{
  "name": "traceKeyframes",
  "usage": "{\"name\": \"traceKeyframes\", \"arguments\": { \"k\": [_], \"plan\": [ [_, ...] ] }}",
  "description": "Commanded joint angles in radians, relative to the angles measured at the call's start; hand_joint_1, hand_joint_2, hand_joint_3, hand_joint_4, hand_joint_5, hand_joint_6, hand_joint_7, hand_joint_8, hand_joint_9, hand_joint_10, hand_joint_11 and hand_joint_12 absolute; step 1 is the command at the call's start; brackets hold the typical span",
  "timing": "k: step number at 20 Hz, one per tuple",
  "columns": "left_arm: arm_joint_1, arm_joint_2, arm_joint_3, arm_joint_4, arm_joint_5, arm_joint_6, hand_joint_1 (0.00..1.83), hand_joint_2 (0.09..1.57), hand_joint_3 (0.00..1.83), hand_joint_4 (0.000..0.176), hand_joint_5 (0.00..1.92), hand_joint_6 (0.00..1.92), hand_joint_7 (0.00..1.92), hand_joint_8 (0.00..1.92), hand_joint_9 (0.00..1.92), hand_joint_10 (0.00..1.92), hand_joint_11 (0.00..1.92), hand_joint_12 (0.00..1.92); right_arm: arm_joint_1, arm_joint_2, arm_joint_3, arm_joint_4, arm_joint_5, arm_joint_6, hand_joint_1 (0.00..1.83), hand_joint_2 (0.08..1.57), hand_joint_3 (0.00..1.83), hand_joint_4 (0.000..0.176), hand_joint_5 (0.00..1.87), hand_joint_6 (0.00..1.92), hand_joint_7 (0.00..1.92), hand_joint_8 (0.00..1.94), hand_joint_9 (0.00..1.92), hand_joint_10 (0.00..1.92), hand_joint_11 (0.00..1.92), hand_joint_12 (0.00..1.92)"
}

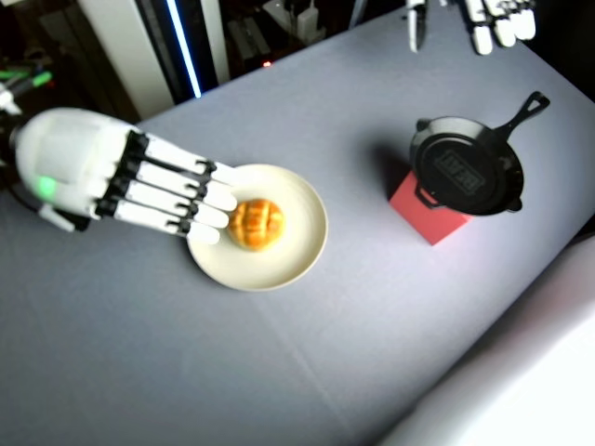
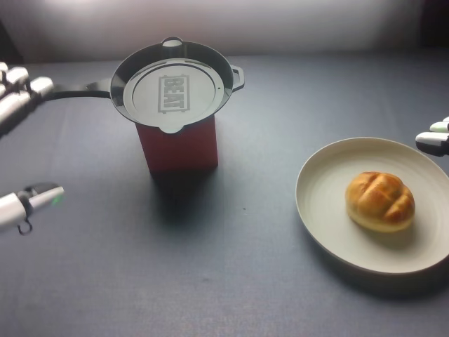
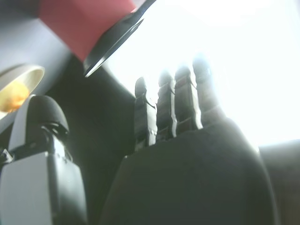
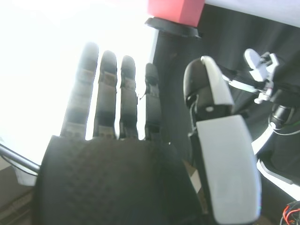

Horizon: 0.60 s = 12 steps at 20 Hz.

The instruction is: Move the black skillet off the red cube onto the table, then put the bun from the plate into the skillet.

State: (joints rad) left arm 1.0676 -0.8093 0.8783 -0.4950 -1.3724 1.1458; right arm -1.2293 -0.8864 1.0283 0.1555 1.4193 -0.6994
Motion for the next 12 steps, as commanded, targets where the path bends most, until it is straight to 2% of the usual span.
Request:
{"name": "traceKeyframes", "arguments": {
  "k": [1, 2, 3, 4, 5, 6, 7, 8, 9, 10, 11, 12],
  "plan": [
    [-0.019, -0.007, 0.017, -0.001, -0.084, 0.005, 0.83, 1.03, 0.0, 0.063, 0.2, 0.0, 0.14, 0.0, 0.06, 0.01, 0.0, 0.12, 0.008, 0.002, 0.004, 0.011, 0.127, 0.008, 0.89, 1.25, 0.0, 0.053, 0.42, 0.0, 0.4, 0.0, 0.4, 0.0, 0.38, 0.17],
    [-0.042, -0.013, 0.033, -0.017, -0.054, 0.022, 0.83, 1.0, 0.0, 0.069, 0.22, 0.0, 0.17, 0.0, 0.08, 0.01, 0.0, 0.16, 0.007, 0.002, 0.004, 0.011, 0.127, 0.008, 0.86, 1.26, 0.0, 0.051, 0.41, 0.0, 0.4, 0.0, 0.4, 0.0, 0.38, 0.16],
    [-0.075, -0.019, 0.051, -0.036, -0.01, 0.06, 0.78, 0.98, 0.0, 0.078, 0.22, 0.0, 0.18, 0.0, 0.07, 0.0, 0.0, 0.03, 0.007, 0.002, 0.004, 0.011, 0.127, 0.008, 0.86, 1.26, 0.0, 0.048, 0.41, 0.0, 0.4, 0.0, 0.4, 0.0, 0.37, 0.16],
    [-0.096, -0.024, 0.062, -0.047, 0.015, 0.081, 0.77, 0.96, 0.0, 0.084, 0.22, 0.0, 0.17, 0.0, 0.05, 0.0, 0.0, 0.01, 0.007, 0.002, 0.004, 0.01, 0.127, 0.008, 0.86, 1.26, 0.0, 0.047, 0.41, 0.0, 0.4, 0.0, 0.41, 0.01, 0.38, 0.16],
    [-0.154, -0.048, 0.112, -0.071, 0.103, 0.108, 0.77, 0.92, 0.0, 0.119, 0.19, 0.0, 0.13, 0.0, 0.0, 0.0, 0.0, 0.0, 0.007, 0.002, 0.003, 0.009, 0.127, 0.008, 0.87, 1.27, 0.01, 0.058, 0.42, 0.0, 0.4, 0.0, 0.4, 0.0, 0.39, 0.16],
    [-0.159, -0.051, 0.119, -0.072, 0.111, 0.108, 0.77, 0.92, 0.0, 0.119, 0.19, 0.0, 0.13, 0.0, 0.0, 0.0, 0.0, 0.0, 0.007, 0.002, 0.003, 0.008, 0.127, 0.008, 0.87, 1.27, 0.01, 0.058, 0.42, 0.0, 0.4, 0.0, 0.4, 0.0, 0.39, 0.16],
    [-0.189, -0.066, 0.152, -0.085, 0.166, 0.11, 0.74, 0.91, 0.0, 0.124, 0.16, 0.0, 0.13, 0.0, 0.01, 0.0, 0.01, 0.0, 0.006, 0.002, 0.003, 0.007, 0.127, 0.008, 0.85, 1.27, 0.0, 0.065, 0.43, 0.01, 0.42, 0.01, 0.41, 0.0, 0.4, 0.15],
    [-0.222, -0.089, 0.195, -0.099, 0.224, 0.111, 0.75, 0.91, 0.0, 0.153, 0.13, 0.0, 0.12, 0.0, 0.03, 0.01, 0.01, 0.01, 0.005, 0.002, 0.003, 0.007, 0.127, 0.008, 0.85, 1.27, 0.0, 0.066, 0.44, 0.01, 0.42, 0.01, 0.41, 0.0, 0.41, 0.16],
    [-0.26, -0.116, 0.241, -0.108, 0.288, 0.111, 0.75, 0.9, 0.0, 0.171, 0.13, 0.0, 0.14, 0.01, 0.05, 0.02, 0.03, 0.01, 0.005, 0.002, 0.003, 0.007, 0.126, 0.008, 0.84, 1.27, 0.0, 0.063, 0.44, 0.0, 0.42, 0.0, 0.41, 0.0, 0.41, 0.15],
    [-0.29, -0.136, 0.273, -0.111, 0.329, 0.111, 0.75, 0.89, 0.0, 0.175, 0.14, 0.0, 0.14, 0.0, 0.05, 0.02, 0.01, 0.01, 0.003, 0.001, 0.003, 0.007, 0.125, 0.008, 0.84, 1.27, 0.0, 0.062, 0.43, 0.0, 0.42, 0.0, 0.41, 0.0, 0.41, 0.15],
    [-0.31, -0.147, 0.292, -0.112, 0.356, 0.114, 0.74, 0.89, 0.0, 0.169, 0.13, 0.0, 0.12, 0.0, 0.05, 0.01, 0.0, 0.0, 0.002, 0.0, 0.003, 0.006, 0.124, 0.008, 0.78, 1.27, 0.0, 0.073, 0.44, 0.0, 0.42, 0.0, 0.4, 0.0, 0.41, 0.14],
    [-0.347, -0.165, 0.323, -0.115, 0.406, 0.135, 0.74, 0.9, 0.0, 0.168, 0.12, 0.0, 0.12, 0.0, 0.05, 0.01, 0.01, 0.0, 0.0, -0.001, 0.004, 0.006, 0.123, 0.009, 0.77, 1.27, 0.0, 0.076, 0.45, 0.01, 0.43, 0.01, 0.4, 0.0, 0.4, 0.14]
  ]
}}
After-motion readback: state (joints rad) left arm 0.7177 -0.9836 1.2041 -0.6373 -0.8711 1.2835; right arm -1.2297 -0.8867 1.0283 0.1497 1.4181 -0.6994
